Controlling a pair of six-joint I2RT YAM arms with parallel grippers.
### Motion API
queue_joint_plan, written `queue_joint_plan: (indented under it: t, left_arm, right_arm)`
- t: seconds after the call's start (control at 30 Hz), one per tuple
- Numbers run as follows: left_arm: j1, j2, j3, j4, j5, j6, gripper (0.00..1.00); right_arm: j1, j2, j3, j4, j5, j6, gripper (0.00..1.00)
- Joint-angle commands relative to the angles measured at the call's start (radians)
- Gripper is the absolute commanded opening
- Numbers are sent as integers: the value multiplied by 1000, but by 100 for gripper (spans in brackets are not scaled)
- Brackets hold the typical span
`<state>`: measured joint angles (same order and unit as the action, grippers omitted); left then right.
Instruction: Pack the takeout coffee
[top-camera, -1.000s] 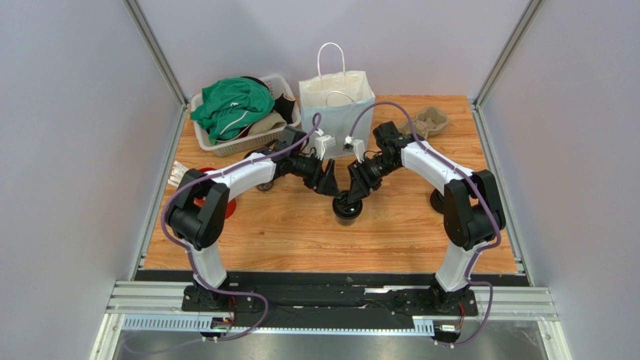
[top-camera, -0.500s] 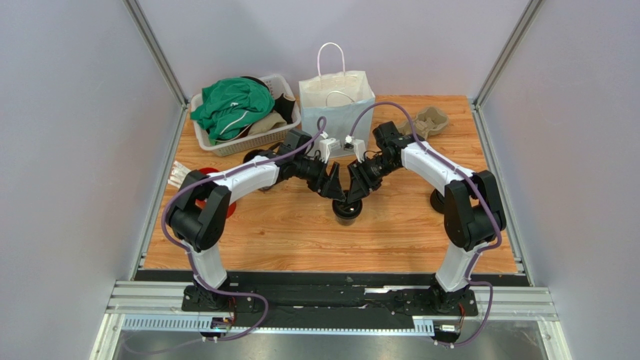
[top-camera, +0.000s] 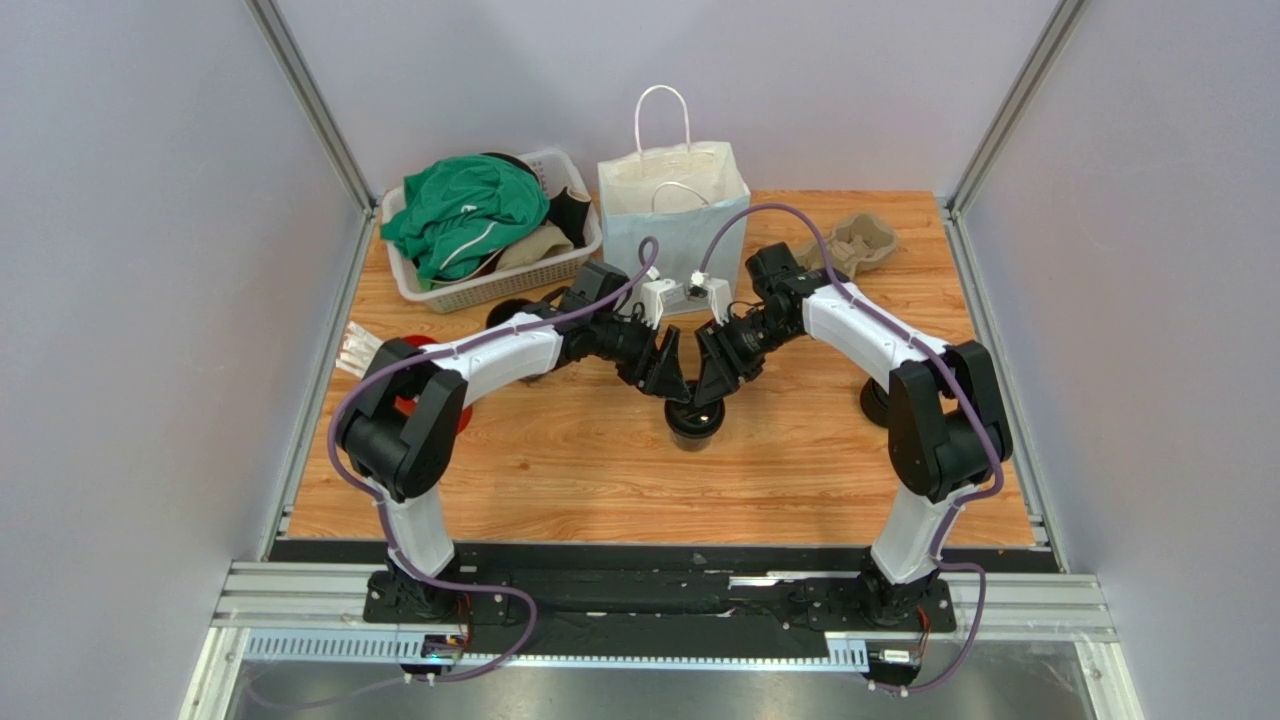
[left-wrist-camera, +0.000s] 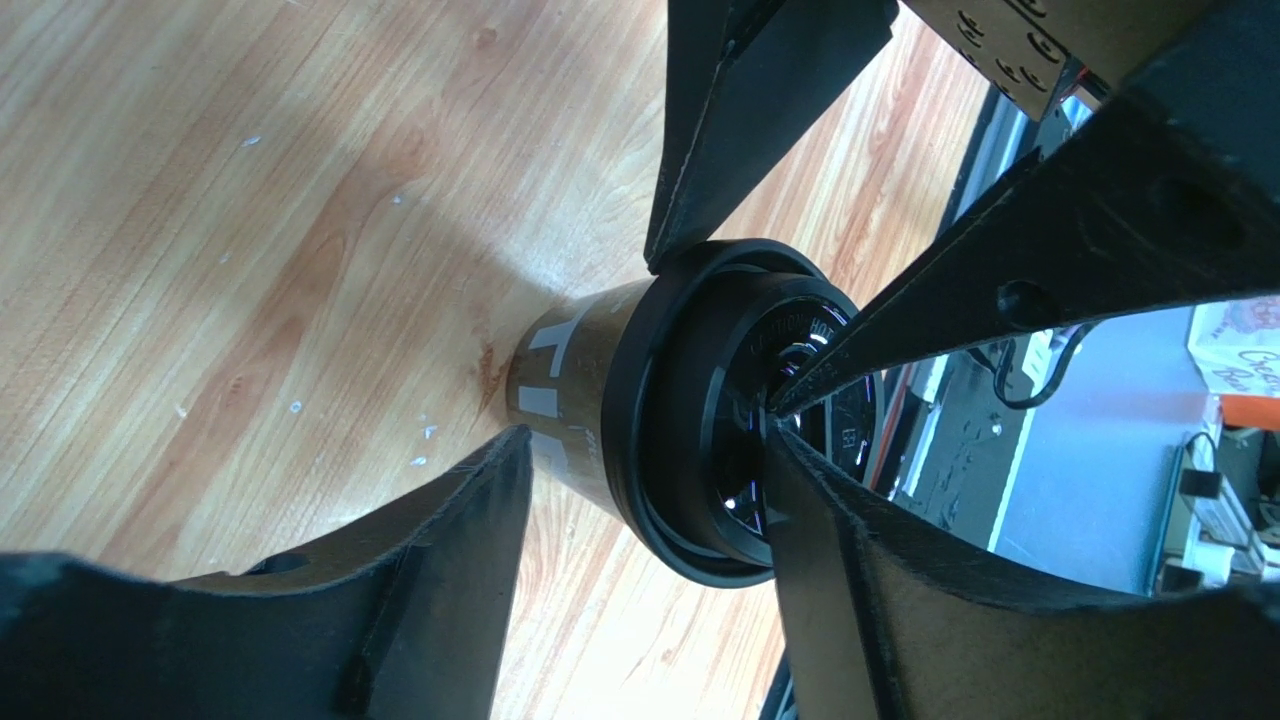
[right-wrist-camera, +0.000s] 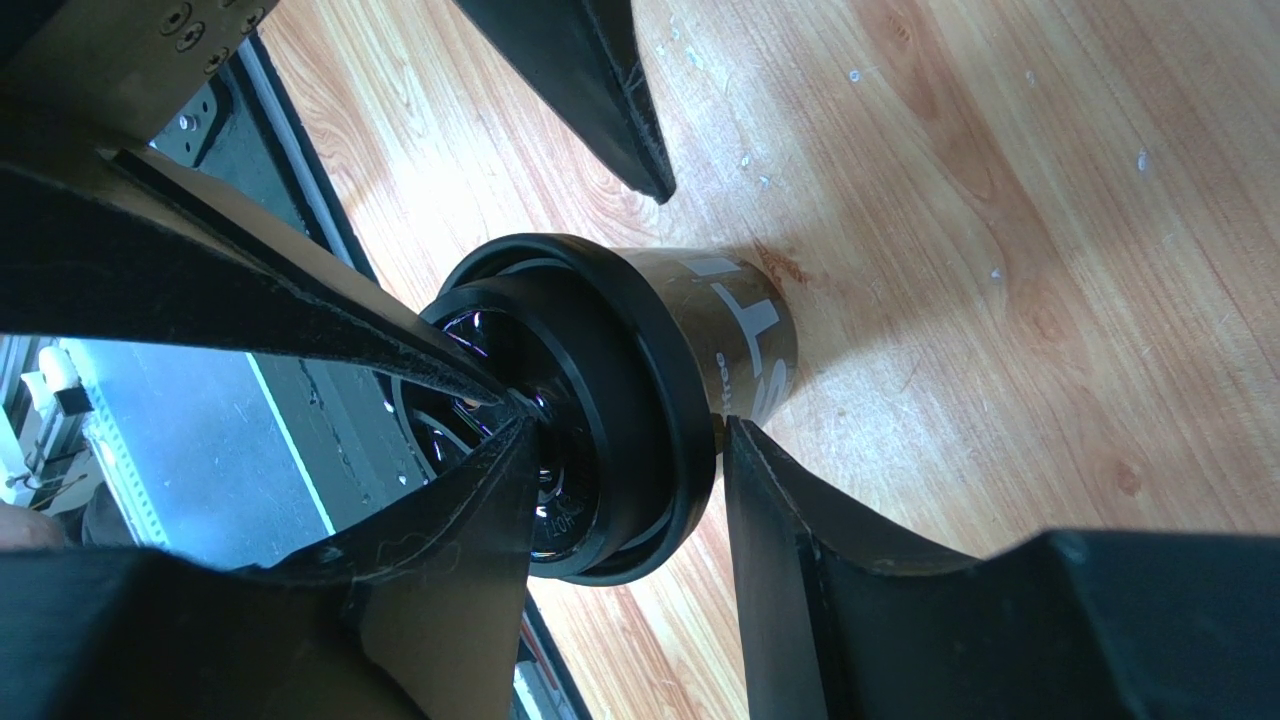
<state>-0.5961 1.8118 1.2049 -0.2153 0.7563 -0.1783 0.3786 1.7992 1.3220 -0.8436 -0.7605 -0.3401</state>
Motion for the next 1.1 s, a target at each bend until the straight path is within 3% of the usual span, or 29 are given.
queue_joint_plan:
  t: [0.0,0.23,0.47,0.63,1.07]
  left_arm:
    - [-5,50,7,-7,-5,26,69]
    - [-22,43,7,-15,28,48,70]
    - [-37,104,45,-81,-14,83,59]
    - [-45,142,71,-113,-34,102,57]
    - [-64,207,125,-194,-55,135,54]
  right_arm:
    - [0,52,-46,94,271,-71,49]
    - [-1,55,-46,103,273,-68,49]
    - [-7,42,-46,103,273,-68,49]
    - [-17,19,-37,95,268,-71,50]
    - [-58,-24,25,63,198,-40,62]
